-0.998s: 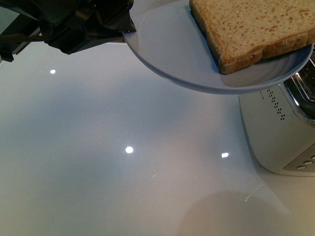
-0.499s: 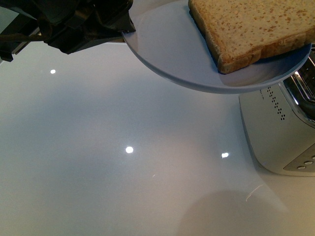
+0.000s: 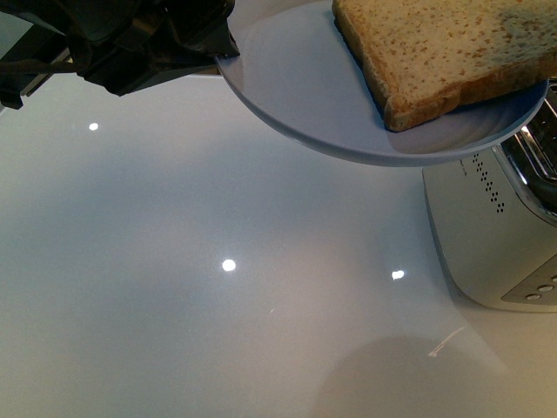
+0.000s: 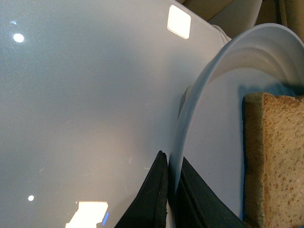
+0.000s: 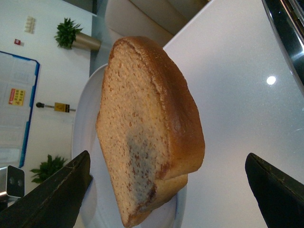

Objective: Left arm holds plate, right arm toasts bread

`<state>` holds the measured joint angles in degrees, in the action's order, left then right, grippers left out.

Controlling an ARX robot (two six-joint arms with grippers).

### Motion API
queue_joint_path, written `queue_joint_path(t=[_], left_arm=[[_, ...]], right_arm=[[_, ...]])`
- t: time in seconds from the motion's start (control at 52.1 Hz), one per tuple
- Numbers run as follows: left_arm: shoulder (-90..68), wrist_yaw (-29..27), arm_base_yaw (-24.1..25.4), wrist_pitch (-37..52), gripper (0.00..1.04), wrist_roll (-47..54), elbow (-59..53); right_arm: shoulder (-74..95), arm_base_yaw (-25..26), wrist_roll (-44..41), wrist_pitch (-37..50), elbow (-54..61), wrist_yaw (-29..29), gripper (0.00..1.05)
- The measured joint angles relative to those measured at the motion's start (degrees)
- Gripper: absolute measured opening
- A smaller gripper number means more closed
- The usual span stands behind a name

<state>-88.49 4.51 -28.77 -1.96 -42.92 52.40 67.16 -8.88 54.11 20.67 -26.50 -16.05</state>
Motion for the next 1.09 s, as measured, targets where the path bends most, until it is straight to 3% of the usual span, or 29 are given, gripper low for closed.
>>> queue_joint_path(t=[0.384, 0.634, 0.902, 1.094], left_arm=[[0.0, 0.0, 0.0, 0.0, 0.03, 0.0, 0.0], [0.0, 0.0, 0.0, 0.0, 0.03, 0.0, 0.0], [0.0, 0.0, 0.0, 0.0, 0.03, 0.0, 0.0], [0.0, 0.0, 0.0, 0.0, 0.03, 0.0, 0.0]], right_arm=[[2.3, -0.5, 0.2, 2.2, -0.2, 0.0, 0.95], [2.6, -0.5, 0.2, 2.1, -0.2, 0.9, 0.56], [2.8, -0.6, 0.2, 2.1, -0.3, 0.9, 0.03], [-0.3, -0.3, -1.7, 0.2, -0.9, 1.2, 0.03]])
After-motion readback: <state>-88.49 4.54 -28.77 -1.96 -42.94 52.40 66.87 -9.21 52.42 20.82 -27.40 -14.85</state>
